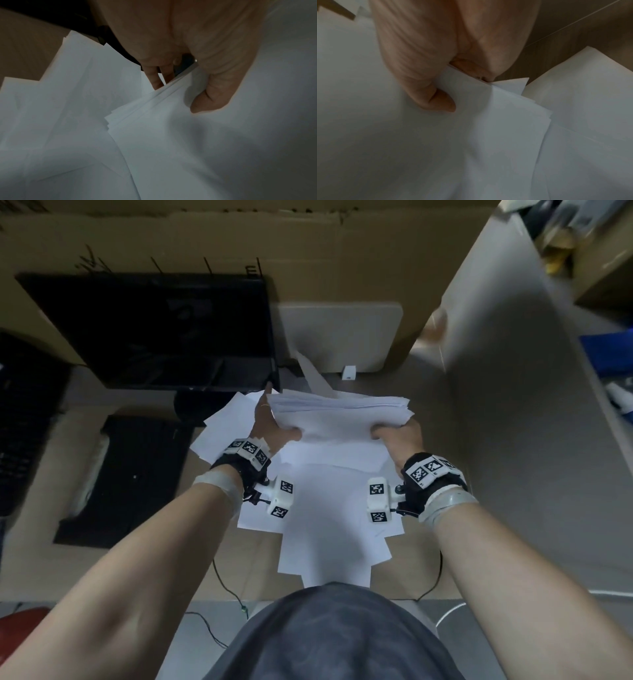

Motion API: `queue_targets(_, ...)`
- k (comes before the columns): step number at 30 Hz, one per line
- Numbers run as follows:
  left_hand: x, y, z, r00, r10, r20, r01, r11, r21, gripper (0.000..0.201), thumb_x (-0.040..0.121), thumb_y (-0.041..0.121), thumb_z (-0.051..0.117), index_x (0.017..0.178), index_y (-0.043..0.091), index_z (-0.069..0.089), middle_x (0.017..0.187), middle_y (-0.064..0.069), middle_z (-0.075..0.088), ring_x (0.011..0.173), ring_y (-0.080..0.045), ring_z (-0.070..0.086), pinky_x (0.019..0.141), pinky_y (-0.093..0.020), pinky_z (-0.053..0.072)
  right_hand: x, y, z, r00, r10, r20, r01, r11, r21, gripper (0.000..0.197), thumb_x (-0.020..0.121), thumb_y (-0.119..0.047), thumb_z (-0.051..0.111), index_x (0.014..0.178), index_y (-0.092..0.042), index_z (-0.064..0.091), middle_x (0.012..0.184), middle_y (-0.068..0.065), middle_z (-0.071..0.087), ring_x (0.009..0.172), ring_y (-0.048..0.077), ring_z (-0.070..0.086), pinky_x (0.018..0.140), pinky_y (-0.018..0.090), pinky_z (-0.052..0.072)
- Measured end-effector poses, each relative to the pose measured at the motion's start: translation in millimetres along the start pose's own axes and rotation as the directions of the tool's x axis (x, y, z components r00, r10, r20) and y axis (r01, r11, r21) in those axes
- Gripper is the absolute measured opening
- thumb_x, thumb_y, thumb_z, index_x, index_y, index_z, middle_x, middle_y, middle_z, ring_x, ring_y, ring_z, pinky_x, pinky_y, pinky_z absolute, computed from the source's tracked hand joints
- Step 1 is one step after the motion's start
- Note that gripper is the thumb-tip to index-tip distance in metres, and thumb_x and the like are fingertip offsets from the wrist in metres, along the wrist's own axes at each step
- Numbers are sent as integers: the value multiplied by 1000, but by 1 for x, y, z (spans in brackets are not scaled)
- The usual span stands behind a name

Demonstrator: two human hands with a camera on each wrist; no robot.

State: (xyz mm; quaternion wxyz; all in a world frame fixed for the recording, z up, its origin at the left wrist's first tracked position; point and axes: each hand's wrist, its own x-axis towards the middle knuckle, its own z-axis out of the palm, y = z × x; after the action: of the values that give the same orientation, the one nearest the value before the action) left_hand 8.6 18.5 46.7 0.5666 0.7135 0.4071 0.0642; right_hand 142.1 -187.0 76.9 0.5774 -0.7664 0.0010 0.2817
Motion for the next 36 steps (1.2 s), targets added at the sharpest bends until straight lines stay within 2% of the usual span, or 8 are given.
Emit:
queue_targets(5,6,5,1,990,-114,78,105,987,119,55,57,26,81,104,4,64,94,-9,65,87,-24,60,77,-33,49,7,1,0,1000,3,18,-3,1000,15,31,72,14,67,73,-16,68,73,-4,70,67,10,66,65,23,53)
queue_targets(10,11,2,9,991,-124,51,122,991,52,72,48,36,87,113,12,65,104,-5,70,97,-22,66,91,-40,53,18,7,1,999,43,10,-43,999,5,28,71,3,75,90,-15,64,86,-1,69,76,11,67,74,26,53)
queue_targets(12,11,3,10,991,-121,62,119,992,38,62,54,29,88,109,12,66,103,-5,71,97,-22,66,89,-38,54,22,10,3,993,111,-29,-112,993,-26,52,66,-11,82,109,-12,54,101,1,66,91,16,65,85,29,52)
queue_targets(16,13,-1,12,993,-114,-2,114,993,12,56,61,26,90,107,7,65,100,-6,70,93,-22,66,83,-33,53,24,11,10,997,70,-37,-73,995,-74,83,62,-21,83,135,-17,42,125,2,57,109,18,61,80,21,49)
queue_targets(24,1,4,10,990,-123,-76,111,983,-146,44,64,24,89,97,8,66,98,-7,71,92,-25,65,89,-37,52,8,12,15,997,-50,-63,38,982,-186,47,71,-29,79,111,-22,56,124,5,59,111,21,59,98,36,48)
queue_targets(29,-7,31,7,989,-83,-119,43,952,-304,40,70,16,84,105,9,68,101,-2,72,93,-17,67,80,-25,50,-7,-19,22,994,-89,-63,92,994,59,18,78,-11,76,76,-20,60,76,-10,68,70,2,65,73,24,51)
queue_targets(33,-13,44,7,982,-59,-181,-15,922,-386,34,64,5,82,91,18,68,96,0,74,91,-19,69,83,-31,55,-9,-27,27,984,-137,-116,153,978,139,14,75,-4,72,73,-17,66,74,-8,71,70,7,69,67,23,55)
queue_targets(36,-20,27,8,980,-52,-190,-9,952,-305,50,59,7,76,107,9,62,102,-5,71,91,-17,68,76,-27,53,-9,-4,25,993,-90,-73,99,986,136,20,72,-2,74,88,-14,69,84,-2,74,80,13,71,73,24,57)
